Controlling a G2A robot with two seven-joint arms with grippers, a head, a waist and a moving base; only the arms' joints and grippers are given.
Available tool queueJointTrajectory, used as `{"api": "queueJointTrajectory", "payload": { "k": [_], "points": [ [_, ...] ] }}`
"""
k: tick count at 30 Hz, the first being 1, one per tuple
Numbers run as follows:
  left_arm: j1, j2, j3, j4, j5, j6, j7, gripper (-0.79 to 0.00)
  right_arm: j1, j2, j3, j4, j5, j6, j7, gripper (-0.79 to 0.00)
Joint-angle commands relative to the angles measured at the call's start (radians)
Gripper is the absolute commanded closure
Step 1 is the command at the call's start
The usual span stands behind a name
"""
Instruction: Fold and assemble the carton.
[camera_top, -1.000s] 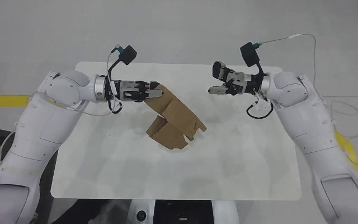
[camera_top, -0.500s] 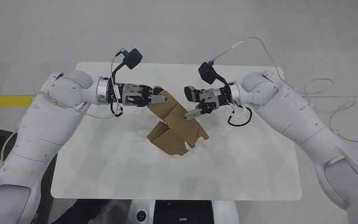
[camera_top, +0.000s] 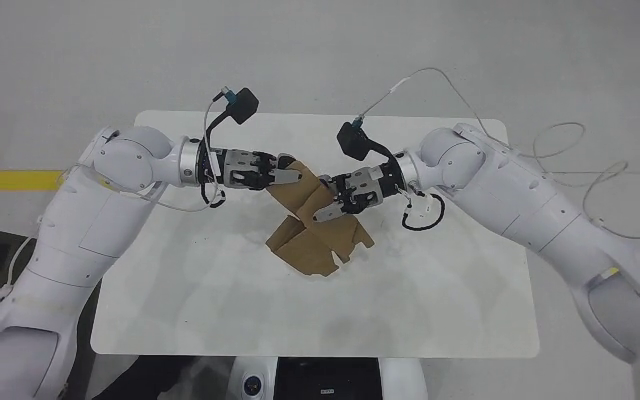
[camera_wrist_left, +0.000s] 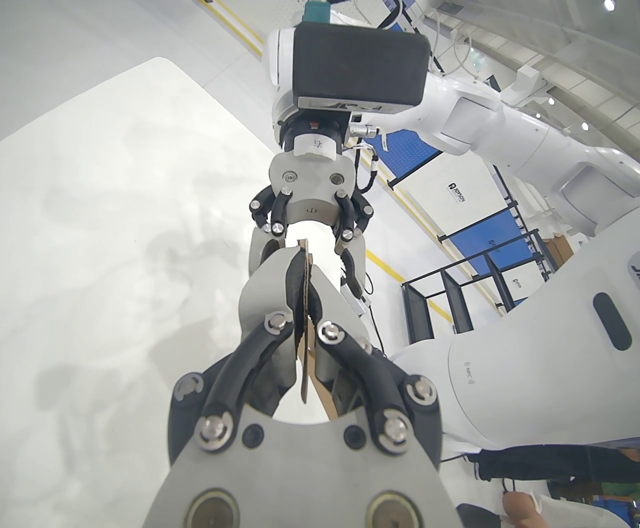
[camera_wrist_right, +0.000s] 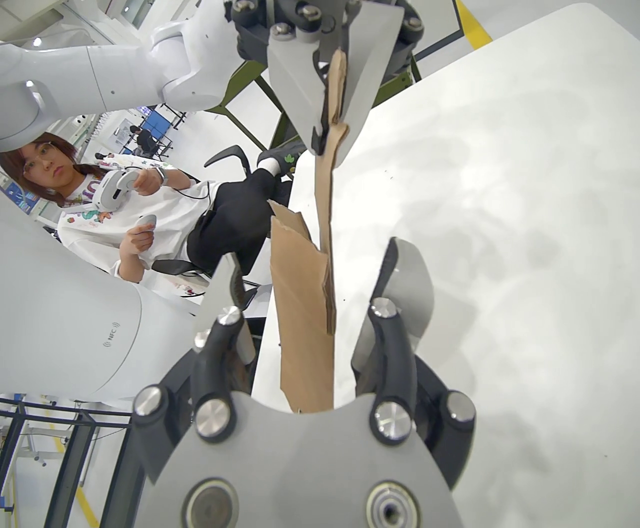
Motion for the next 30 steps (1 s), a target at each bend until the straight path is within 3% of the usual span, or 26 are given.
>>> {"api": "queueJointTrajectory", "payload": {
  "k": [1, 11, 13, 15, 24, 25, 27, 30],
  "points": [
    [0.000, -0.001, -0.001, 0.001, -0.002, -0.001, -0.004, 0.000, -0.003, -0.004, 0.001, 0.000, 0.002, 0.000, 0.000, -0.348],
    [0.004, -0.003, -0.008, -0.004, 0.004, 0.003, -0.016, 0.000, -0.014, -0.021, 0.001, 0.000, -0.004, 0.000, 0.000, -0.203],
    [0.006, -0.003, -0.011, -0.007, 0.002, 0.001, -0.019, 0.000, -0.016, -0.024, 0.001, 0.001, -0.001, 0.000, 0.000, -0.135],
    [0.007, -0.002, -0.016, -0.010, 0.001, 0.001, -0.021, 0.000, -0.019, -0.027, 0.001, 0.003, 0.006, 0.000, 0.000, 0.000],
    [0.020, 0.000, -0.035, -0.025, 0.003, -0.008, -0.017, 0.000, -0.022, -0.035, 0.001, 0.015, 0.019, 0.000, 0.000, 0.000],
    [0.022, 0.001, -0.036, -0.028, 0.003, -0.010, -0.016, -0.163, -0.022, -0.036, 0.001, 0.016, 0.021, 0.000, 0.000, 0.000],
    [0.026, 0.001, -0.041, -0.032, 0.001, -0.017, -0.009, -0.785, -0.020, -0.036, 0.001, 0.018, 0.024, 0.000, 0.000, 0.000],
    [0.030, 0.003, -0.054, -0.027, -0.014, -0.019, -0.001, -0.785, -0.020, -0.037, 0.001, 0.021, 0.036, 0.000, 0.000, 0.000]
  ]
}}
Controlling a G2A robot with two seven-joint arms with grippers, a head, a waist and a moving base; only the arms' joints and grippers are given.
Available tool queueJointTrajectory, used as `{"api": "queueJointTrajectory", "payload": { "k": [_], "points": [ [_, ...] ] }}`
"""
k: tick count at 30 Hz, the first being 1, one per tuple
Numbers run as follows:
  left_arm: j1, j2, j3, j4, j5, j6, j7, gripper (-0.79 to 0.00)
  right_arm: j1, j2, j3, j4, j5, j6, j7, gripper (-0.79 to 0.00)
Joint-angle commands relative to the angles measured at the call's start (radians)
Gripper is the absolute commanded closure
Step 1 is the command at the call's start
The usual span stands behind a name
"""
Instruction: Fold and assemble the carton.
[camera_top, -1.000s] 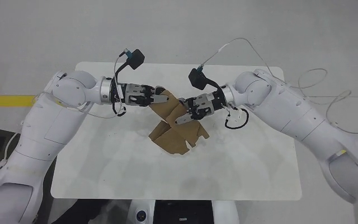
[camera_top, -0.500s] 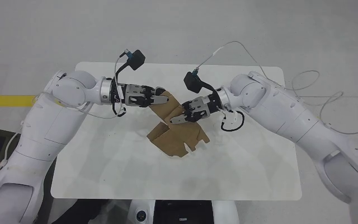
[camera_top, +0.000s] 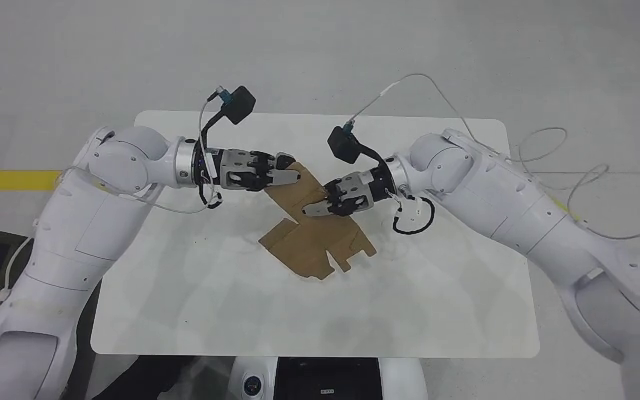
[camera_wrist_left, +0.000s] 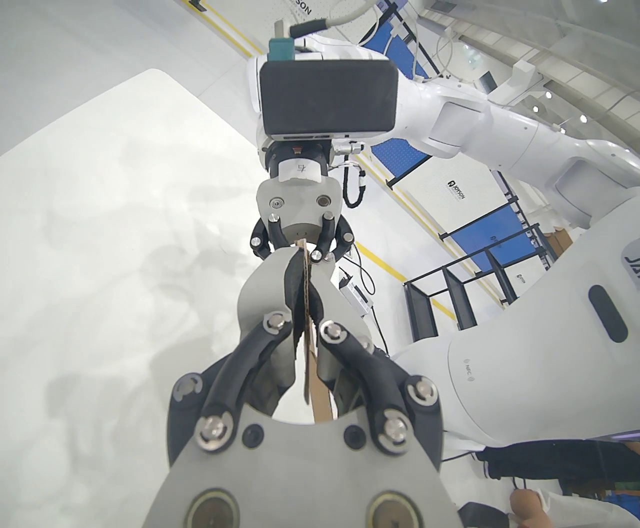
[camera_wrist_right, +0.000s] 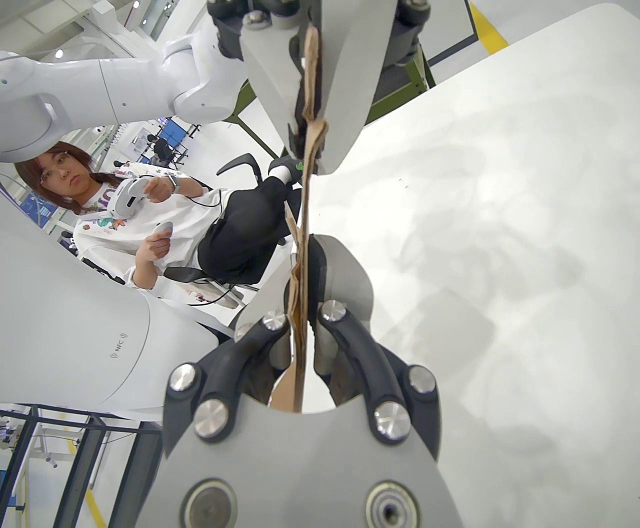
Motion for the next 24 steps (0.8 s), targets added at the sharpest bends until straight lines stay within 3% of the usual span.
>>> {"api": "queueJointTrajectory", "payload": {
  "k": [1, 12, 17, 24],
  "points": [
    [0.003, 0.001, -0.011, 0.007, -0.011, -0.003, 0.011, -0.785, 0.001, 0.000, 0.000, 0.003, 0.012, 0.000, 0.000, 0.000],
    [0.077, 0.011, -0.112, 0.043, 0.037, -0.011, 0.219, -0.785, -0.030, 0.001, 0.101, 0.105, 0.152, 0.000, 0.000, 0.000],
    [0.133, 0.014, -0.126, 0.014, 0.079, -0.037, 0.257, -0.785, -0.067, -0.014, 0.197, 0.180, 0.215, 0.000, 0.000, 0.000],
    [0.204, 0.006, -0.108, -0.038, 0.153, -0.078, 0.343, -0.785, -0.109, -0.052, 0.302, 0.230, 0.181, 0.000, -0.034, 0.000]
  ]
}}
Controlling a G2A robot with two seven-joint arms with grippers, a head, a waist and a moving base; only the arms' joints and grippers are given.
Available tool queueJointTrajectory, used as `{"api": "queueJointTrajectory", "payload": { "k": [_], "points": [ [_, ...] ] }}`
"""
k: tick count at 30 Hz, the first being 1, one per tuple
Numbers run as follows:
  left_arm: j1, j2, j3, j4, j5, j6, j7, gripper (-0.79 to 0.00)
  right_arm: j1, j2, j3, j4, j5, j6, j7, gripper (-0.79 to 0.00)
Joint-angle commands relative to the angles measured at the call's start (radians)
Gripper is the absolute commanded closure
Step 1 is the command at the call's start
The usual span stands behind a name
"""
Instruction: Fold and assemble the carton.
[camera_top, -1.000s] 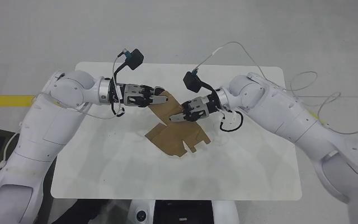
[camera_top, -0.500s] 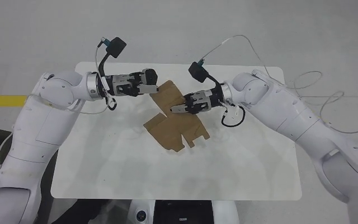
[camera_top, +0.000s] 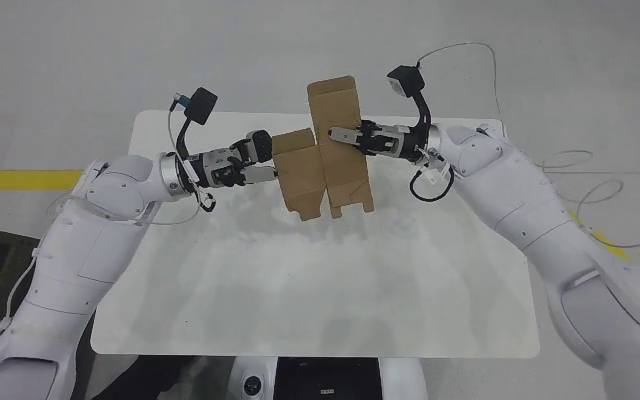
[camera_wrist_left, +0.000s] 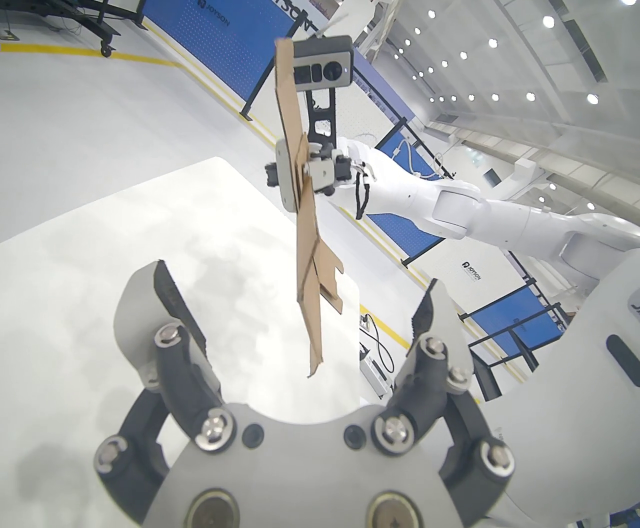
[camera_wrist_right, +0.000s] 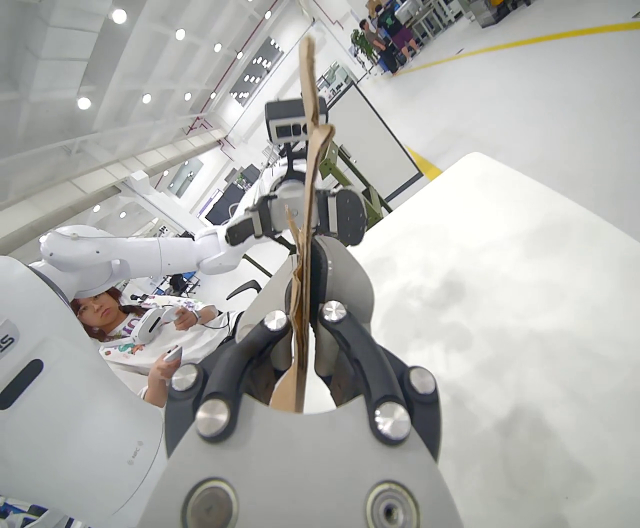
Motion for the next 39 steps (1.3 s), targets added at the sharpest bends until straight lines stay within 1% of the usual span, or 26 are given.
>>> {"api": "queueJointTrajectory", "payload": {
  "k": [1, 4, 8, 11, 16, 17, 18, 19, 20, 21, 22, 23, 37, 38, 39],
  "points": [
    [0.015, -0.003, 0.008, -0.018, 0.011, -0.008, 0.017, -0.785, -0.005, -0.011, 0.024, 0.013, -0.028, 0.000, -0.020, 0.000],
    [0.032, -0.005, 0.012, -0.035, 0.017, -0.008, 0.027, -0.785, -0.012, -0.027, 0.060, 0.028, -0.086, 0.000, -0.062, 0.000],
    [0.040, -0.007, 0.021, -0.041, -0.009, 0.011, 0.006, -0.785, -0.026, -0.044, 0.107, 0.029, -0.161, 0.000, -0.120, 0.000],
    [0.032, -0.012, 0.025, -0.020, -0.038, 0.013, 0.016, -0.785, -0.046, -0.057, 0.136, 0.013, -0.188, 0.000, -0.141, 0.000],
    [0.015, -0.022, 0.045, 0.011, -0.064, 0.006, 0.000, -0.785, -0.067, -0.075, 0.179, 0.009, -0.221, 0.000, -0.144, 0.000],
    [0.013, -0.023, 0.047, 0.018, -0.067, 0.005, 0.000, -0.763, -0.070, -0.078, 0.187, 0.009, -0.226, 0.000, -0.145, 0.000],
    [0.012, -0.025, 0.049, 0.022, -0.072, 0.004, 0.000, -0.628, -0.074, -0.081, 0.195, 0.010, -0.232, 0.000, -0.144, 0.000],
    [0.010, -0.026, 0.050, 0.027, -0.075, 0.004, -0.002, -0.431, -0.077, -0.084, 0.203, 0.010, -0.236, 0.000, -0.143, 0.000],
    [0.008, -0.027, 0.050, 0.030, -0.079, 0.003, -0.004, -0.336, -0.081, -0.087, 0.212, 0.011, -0.241, 0.000, -0.143, 0.000],
    [0.007, -0.028, 0.050, 0.035, -0.083, 0.003, -0.006, -0.200, -0.084, -0.090, 0.220, 0.012, -0.247, 0.000, -0.142, 0.000],
    [0.005, -0.029, 0.050, 0.038, -0.086, 0.003, -0.010, -0.083, -0.087, -0.093, 0.228, 0.013, -0.251, 0.000, -0.141, 0.000],
    [0.003, -0.030, 0.050, 0.042, -0.090, 0.005, -0.013, 0.000, -0.090, -0.095, 0.236, 0.014, -0.256, 0.000, -0.140, 0.000],
    [-0.013, -0.042, 0.056, 0.072, -0.132, 0.036, -0.049, 0.000, -0.116, -0.124, 0.330, 0.014, -0.313, 0.000, -0.099, 0.000],
    [-0.014, -0.043, 0.056, 0.073, -0.136, 0.037, -0.052, 0.000, -0.117, -0.125, 0.336, 0.013, -0.316, 0.000, -0.095, -0.043],
    [-0.015, -0.044, 0.056, 0.075, -0.141, 0.039, -0.056, 0.000, -0.119, -0.126, 0.342, 0.012, -0.318, 0.000, -0.092, -0.339]
  ]
}}
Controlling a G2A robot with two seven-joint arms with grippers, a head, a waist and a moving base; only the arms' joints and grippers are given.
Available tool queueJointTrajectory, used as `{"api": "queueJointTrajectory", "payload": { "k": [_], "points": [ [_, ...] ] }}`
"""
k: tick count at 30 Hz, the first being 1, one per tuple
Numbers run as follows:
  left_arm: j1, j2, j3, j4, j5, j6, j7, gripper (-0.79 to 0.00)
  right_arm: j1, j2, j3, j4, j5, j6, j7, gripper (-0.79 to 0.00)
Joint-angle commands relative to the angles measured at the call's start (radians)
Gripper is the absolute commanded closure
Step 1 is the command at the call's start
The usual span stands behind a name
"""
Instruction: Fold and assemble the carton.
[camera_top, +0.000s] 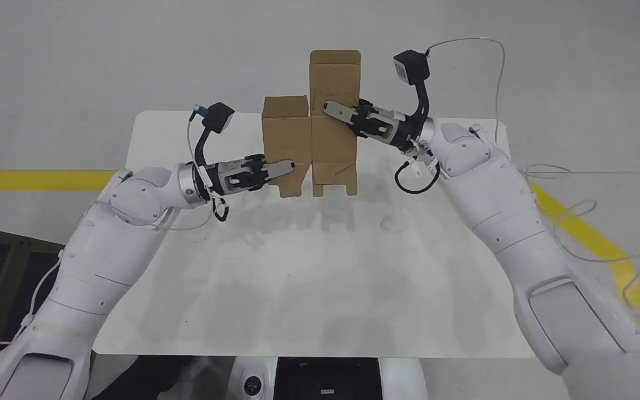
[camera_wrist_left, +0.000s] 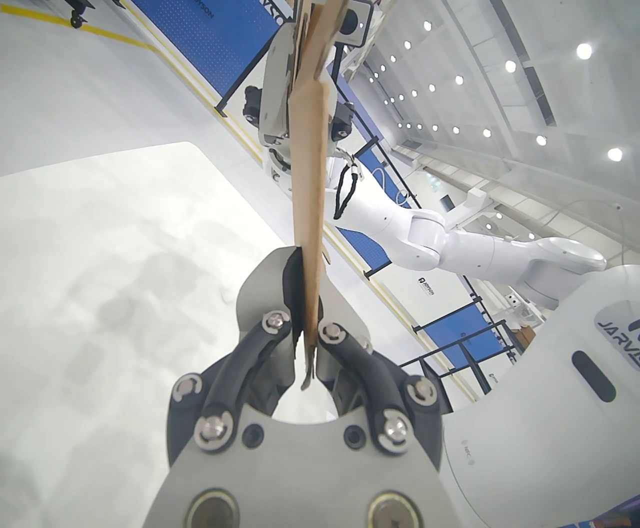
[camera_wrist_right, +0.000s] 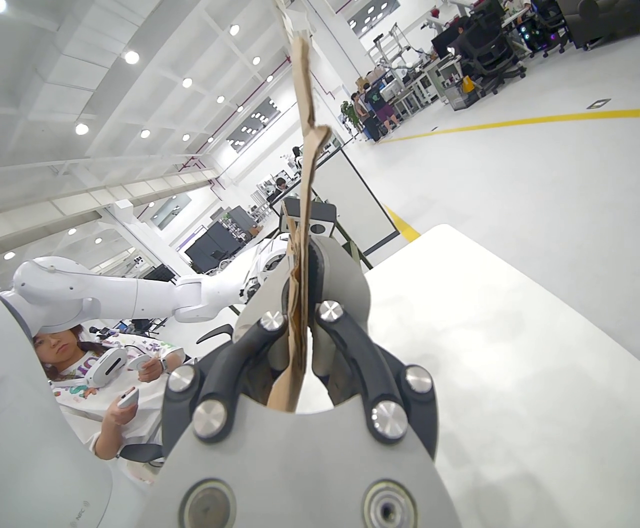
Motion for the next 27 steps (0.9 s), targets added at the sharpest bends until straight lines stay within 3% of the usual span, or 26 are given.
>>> {"api": "queueJointTrajectory", "payload": {
  "k": [1, 5, 14, 21, 27],
  "points": [
    [-0.002, -0.002, 0.000, 0.003, -0.013, 0.007, -0.009, 0.000, -0.003, -0.002, 0.012, -0.001, -0.003, 0.000, 0.008, -0.785],
    [-0.010, -0.001, -0.006, 0.008, -0.040, 0.044, -0.058, 0.000, -0.008, 0.001, 0.046, 0.020, -0.012, 0.000, 0.034, -0.785],
    [-0.034, 0.010, -0.023, 0.049, -0.114, 0.164, -0.282, 0.000, -0.017, 0.029, 0.096, 0.062, 0.038, 0.018, 0.139, -0.785],
    [-0.059, 0.017, -0.013, 0.083, -0.156, 0.244, -0.492, 0.000, -0.034, 0.086, 0.059, -0.006, 0.140, 0.197, 0.318, -0.785],
    [-0.056, 0.027, 0.005, 0.062, -0.146, 0.308, -0.556, 0.000, -0.066, 0.139, 0.045, -0.096, 0.247, 0.367, 0.488, -0.785]
  ]
}}
